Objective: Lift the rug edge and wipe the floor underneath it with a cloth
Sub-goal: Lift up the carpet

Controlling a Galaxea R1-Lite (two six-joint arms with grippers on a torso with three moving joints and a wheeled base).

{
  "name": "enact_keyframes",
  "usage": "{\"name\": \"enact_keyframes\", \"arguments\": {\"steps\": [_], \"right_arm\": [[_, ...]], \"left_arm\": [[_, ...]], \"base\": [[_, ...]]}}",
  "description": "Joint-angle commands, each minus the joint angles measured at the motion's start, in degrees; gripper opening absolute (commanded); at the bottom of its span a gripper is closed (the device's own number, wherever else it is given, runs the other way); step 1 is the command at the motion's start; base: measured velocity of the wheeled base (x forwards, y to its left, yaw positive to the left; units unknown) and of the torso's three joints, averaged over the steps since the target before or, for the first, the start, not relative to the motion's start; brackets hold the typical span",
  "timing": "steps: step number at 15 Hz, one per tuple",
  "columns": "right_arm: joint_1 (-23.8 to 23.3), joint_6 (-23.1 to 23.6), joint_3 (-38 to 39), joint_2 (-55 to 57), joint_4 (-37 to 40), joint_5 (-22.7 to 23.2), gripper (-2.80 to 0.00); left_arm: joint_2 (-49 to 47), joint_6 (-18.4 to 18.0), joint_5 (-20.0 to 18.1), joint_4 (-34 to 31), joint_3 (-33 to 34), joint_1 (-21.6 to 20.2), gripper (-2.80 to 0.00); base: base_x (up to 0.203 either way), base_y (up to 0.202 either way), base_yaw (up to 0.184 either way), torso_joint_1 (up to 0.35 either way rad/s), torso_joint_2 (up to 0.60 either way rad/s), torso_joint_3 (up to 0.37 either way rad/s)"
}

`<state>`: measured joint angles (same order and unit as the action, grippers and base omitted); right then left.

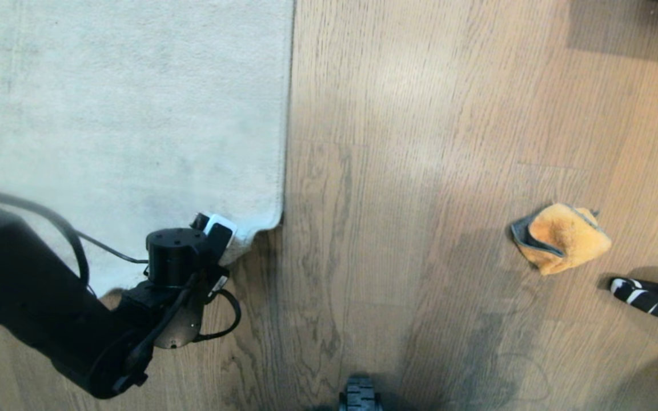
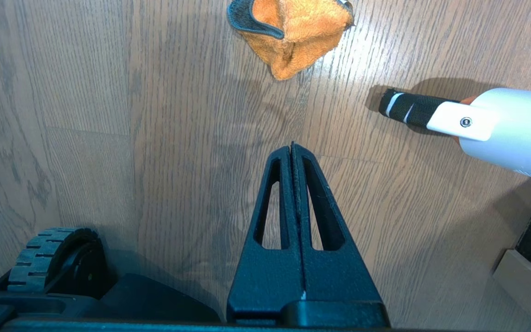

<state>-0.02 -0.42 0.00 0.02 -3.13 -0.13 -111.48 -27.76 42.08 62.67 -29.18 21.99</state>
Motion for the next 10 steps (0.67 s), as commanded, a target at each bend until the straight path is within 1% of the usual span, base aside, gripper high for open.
{"name": "enact_keyframes", "arguments": {"steps": [1, 5, 7, 10], "right_arm": [[0.0, 0.0, 0.0, 0.1, 0.0, 0.0, -2.8], [0.0, 0.0, 0.0, 0.1, 0.0, 0.0, -2.8], [0.0, 0.0, 0.0, 0.0, 0.0, 0.0, -2.8], [0.0, 0.0, 0.0, 0.0, 0.0, 0.0, -2.8]], "left_arm": [[3.4, 0.0, 0.2, 0.3, 0.5, 0.8, -2.8], [8.6, 0.2, 0.4, 0.2, 0.5, 1.1, -2.8], [11.0, 1.0, 0.8, 0.2, 0.6, 1.1, -2.8], [16.6, 1.6, 3.2, -0.1, 2.0, 0.9, -2.8]], "base": [[0.0, 0.0, 0.0, 0.0, 0.0, 0.0], [0.0, 0.0, 0.0, 0.0, 0.0, 0.0], [0.0, 0.0, 0.0, 0.0, 0.0, 0.0], [0.0, 0.0, 0.0, 0.0, 0.0, 0.0]]}}
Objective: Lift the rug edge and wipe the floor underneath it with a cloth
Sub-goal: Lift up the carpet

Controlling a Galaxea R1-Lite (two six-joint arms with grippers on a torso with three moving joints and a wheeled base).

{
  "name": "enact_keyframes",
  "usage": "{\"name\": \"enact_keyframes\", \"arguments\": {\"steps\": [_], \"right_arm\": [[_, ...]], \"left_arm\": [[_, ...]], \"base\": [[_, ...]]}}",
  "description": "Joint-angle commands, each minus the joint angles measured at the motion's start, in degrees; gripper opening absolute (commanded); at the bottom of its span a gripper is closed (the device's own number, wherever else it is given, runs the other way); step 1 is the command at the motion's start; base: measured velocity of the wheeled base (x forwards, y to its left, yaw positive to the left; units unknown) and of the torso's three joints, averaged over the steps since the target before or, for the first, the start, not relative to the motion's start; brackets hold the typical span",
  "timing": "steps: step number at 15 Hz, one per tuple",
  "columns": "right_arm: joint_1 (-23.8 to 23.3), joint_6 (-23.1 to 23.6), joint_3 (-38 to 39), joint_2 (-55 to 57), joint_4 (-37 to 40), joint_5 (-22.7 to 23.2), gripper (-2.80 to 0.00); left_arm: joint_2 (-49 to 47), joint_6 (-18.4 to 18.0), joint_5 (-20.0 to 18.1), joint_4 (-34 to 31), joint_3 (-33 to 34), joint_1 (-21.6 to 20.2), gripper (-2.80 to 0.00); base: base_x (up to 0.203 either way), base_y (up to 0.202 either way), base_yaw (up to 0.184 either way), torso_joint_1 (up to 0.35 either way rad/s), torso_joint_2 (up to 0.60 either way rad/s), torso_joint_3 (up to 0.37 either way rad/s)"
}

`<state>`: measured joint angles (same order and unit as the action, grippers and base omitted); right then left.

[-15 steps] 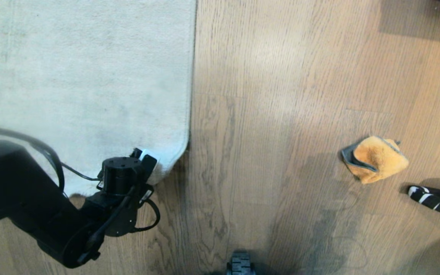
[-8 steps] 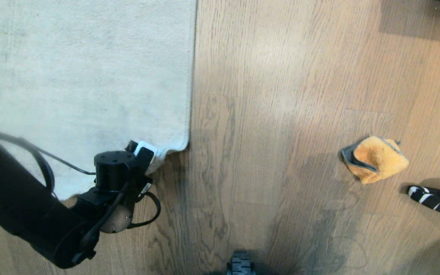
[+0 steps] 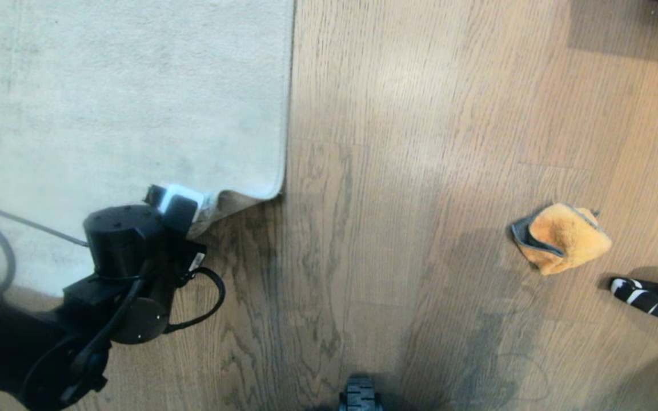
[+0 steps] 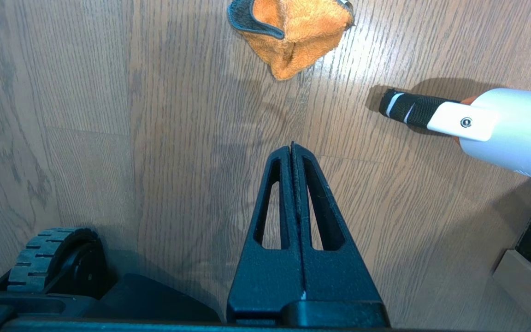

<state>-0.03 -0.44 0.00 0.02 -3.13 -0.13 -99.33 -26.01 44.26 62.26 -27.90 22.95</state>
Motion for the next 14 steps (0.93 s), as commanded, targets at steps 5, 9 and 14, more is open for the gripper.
{"name": "enact_keyframes", "arguments": {"steps": [5, 9, 14], "right_arm": [[-0.1, 0.0, 0.0, 0.1, 0.0, 0.0, -2.8], [0.0, 0.0, 0.0, 0.1, 0.0, 0.0, -2.8], [0.0, 0.0, 0.0, 0.1, 0.0, 0.0, -2.8]], "left_arm": [[15.3, 0.1, 5.0, 0.3, 5.7, 0.0, -2.8], [23.1, 0.1, 5.3, -0.1, 8.9, -0.1, -2.8], [34.1, 0.0, 5.6, -5.9, 10.2, -3.9, -2.8]], "base": [[0.0, 0.0, 0.0, 0.0, 0.0, 0.0], [0.0, 0.0, 0.0, 0.0, 0.0, 0.0], [0.0, 0.0, 0.0, 0.0, 0.0, 0.0]]}}
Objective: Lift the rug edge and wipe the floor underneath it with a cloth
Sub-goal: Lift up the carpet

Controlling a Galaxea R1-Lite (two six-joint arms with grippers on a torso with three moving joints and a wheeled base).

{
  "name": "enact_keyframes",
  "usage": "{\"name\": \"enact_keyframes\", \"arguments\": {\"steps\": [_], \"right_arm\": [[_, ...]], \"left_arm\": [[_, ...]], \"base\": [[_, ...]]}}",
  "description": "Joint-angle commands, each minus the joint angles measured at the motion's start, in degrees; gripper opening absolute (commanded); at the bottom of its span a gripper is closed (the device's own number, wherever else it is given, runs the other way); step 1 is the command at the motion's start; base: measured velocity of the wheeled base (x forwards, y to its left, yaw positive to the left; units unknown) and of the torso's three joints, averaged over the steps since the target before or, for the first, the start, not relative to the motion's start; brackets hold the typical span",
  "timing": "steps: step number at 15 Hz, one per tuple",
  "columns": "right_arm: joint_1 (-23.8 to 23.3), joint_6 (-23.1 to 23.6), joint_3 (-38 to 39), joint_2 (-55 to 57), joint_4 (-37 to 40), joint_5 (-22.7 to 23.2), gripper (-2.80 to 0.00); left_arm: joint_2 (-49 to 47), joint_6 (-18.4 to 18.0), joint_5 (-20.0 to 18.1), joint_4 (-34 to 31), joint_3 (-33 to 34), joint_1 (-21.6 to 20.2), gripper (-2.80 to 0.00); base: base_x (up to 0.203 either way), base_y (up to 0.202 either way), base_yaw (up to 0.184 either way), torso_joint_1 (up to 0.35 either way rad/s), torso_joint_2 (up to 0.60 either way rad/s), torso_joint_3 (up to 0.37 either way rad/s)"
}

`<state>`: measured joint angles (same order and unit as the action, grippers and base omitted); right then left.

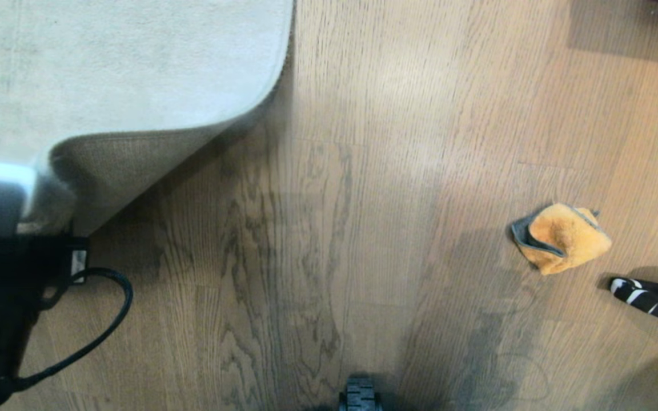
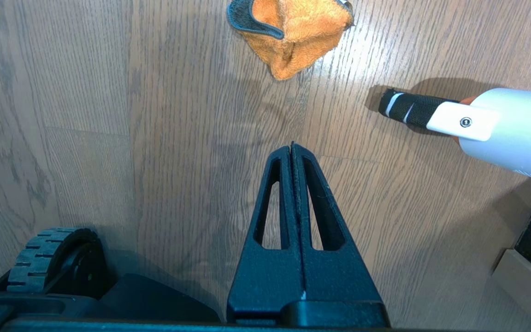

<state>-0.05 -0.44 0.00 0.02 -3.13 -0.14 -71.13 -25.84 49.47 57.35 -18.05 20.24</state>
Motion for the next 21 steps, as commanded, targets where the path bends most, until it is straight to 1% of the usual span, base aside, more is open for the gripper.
{"name": "enact_keyframes", "arguments": {"steps": [1, 3, 4, 6, 8, 11, 13, 14, 16, 18, 21], "right_arm": [[0.0, 0.0, 0.0, 0.1, 0.0, 0.0, -2.8], [0.0, 0.0, 0.0, 0.1, 0.0, 0.0, -2.8], [0.0, 0.0, 0.0, 0.1, 0.0, 0.0, -2.8], [0.0, 0.0, 0.0, 0.1, 0.0, 0.0, -2.8], [0.0, 0.0, 0.0, 0.1, 0.0, 0.0, -2.8], [0.0, 0.0, 0.0, 0.1, 0.0, 0.0, -2.8], [0.0, 0.0, 0.0, 0.0, 0.0, 0.0, -2.8], [0.0, 0.0, 0.0, 0.1, 0.0, 0.0, -2.8], [0.0, 0.0, 0.0, 0.1, 0.0, 0.0, -2.8], [0.0, 0.0, 0.0, 0.1, 0.0, 0.0, -2.8], [0.0, 0.0, 0.0, 0.1, 0.0, 0.0, -2.8]], "left_arm": [[8.2, -0.2, 0.4, -2.5, 0.6, -1.9, -2.8], [13.4, -0.2, 0.2, -6.5, 0.4, -3.4, -2.8], [15.0, -0.3, 0.4, -7.4, 0.4, -3.7, -2.8], [15.2, -0.6, 0.4, -4.0, 0.3, -2.9, -2.8], [15.1, -1.1, -0.1, -2.3, 0.5, -2.7, -2.8], [15.4, -0.7, -1.1, -2.3, 0.3, -2.7, -2.8], [16.3, -0.6, -4.6, -2.2, 0.1, -2.7, -2.8], [16.8, -0.6, -5.6, -2.1, -0.2, -2.7, -2.8], [17.5, -0.5, -5.8, -2.1, -1.6, -2.7, -2.8], [17.9, 1.1, -5.8, -2.2, -2.4, -2.6, -2.8], [18.8, 1.2, -5.9, -2.5, -3.6, -2.6, -2.8]], "base": [[0.0, 0.0, 0.0, 0.0, 0.0, 0.0], [0.0, 0.0, 0.0, 0.0, 0.0, 0.0], [0.0, 0.0, 0.0, 0.0, 0.0, 0.0], [0.0, 0.0, 0.0, 0.0, 0.0, 0.0], [0.0, 0.0, 0.0, 0.0, 0.0, 0.0], [0.0, 0.0, 0.0, 0.0, 0.0, 0.0], [0.0, 0.0, 0.0, 0.0, 0.0, 0.0], [0.0, 0.0, 0.0, 0.0, 0.0, 0.0], [0.0, 0.0, 0.0, 0.0, 0.0, 0.0], [0.0, 0.0, 0.0, 0.0, 0.0, 0.0], [0.0, 0.0, 0.0, 0.0, 0.0, 0.0]]}}
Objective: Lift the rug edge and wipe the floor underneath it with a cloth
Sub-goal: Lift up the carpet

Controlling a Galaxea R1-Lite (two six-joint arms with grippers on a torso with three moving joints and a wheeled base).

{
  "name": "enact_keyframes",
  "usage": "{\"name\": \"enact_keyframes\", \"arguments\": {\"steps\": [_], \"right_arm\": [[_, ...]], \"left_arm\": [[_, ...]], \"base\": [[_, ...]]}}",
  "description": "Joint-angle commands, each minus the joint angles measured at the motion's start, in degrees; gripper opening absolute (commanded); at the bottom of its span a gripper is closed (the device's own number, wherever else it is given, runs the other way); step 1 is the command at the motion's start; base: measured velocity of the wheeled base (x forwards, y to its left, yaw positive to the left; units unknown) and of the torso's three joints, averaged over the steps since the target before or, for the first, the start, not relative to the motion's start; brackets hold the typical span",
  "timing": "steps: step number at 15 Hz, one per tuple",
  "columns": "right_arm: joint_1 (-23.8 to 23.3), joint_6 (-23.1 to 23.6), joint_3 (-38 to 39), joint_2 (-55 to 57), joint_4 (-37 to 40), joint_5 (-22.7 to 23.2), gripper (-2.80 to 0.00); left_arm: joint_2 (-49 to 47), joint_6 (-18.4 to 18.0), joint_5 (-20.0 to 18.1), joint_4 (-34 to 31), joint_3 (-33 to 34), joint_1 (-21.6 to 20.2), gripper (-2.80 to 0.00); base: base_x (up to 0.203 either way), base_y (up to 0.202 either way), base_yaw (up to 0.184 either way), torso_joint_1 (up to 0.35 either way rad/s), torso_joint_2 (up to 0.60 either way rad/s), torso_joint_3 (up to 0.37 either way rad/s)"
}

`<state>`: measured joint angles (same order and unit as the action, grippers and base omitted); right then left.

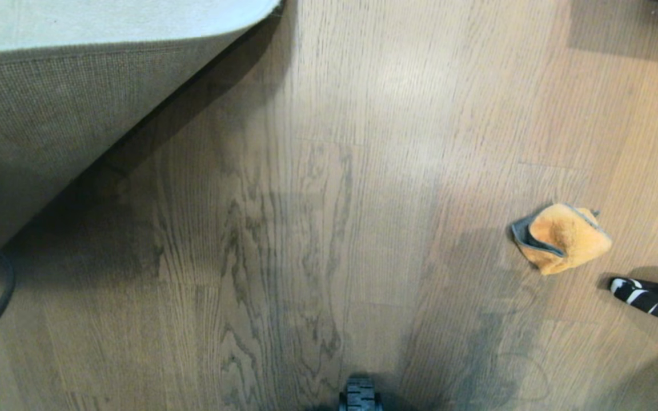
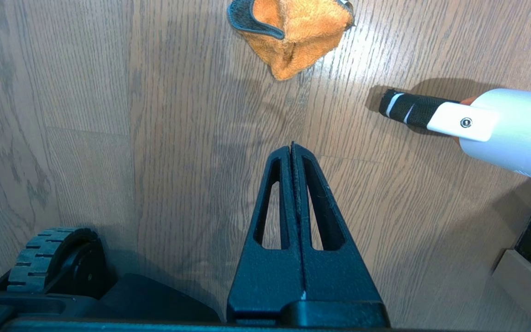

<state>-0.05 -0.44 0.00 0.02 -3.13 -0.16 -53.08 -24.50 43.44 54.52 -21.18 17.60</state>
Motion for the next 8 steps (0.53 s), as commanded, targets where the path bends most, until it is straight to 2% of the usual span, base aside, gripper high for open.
{"name": "enact_keyframes", "arguments": {"steps": [1, 8], "right_arm": [[0.0, 0.0, 0.0, 0.1, 0.0, 0.1, -2.8], [0.0, 0.0, 0.0, 0.1, 0.0, 0.0, -2.8]], "left_arm": [[1.4, -0.1, -0.5, 0.2, -0.8, 0.0, -2.8], [3.2, -0.3, -0.9, 0.1, -1.6, 0.0, -2.8]], "base": [[0.0, 0.0, 0.0, 0.0, 0.0, 0.0], [0.0, 0.0, 0.0, 0.0, 0.0, 0.0]]}}
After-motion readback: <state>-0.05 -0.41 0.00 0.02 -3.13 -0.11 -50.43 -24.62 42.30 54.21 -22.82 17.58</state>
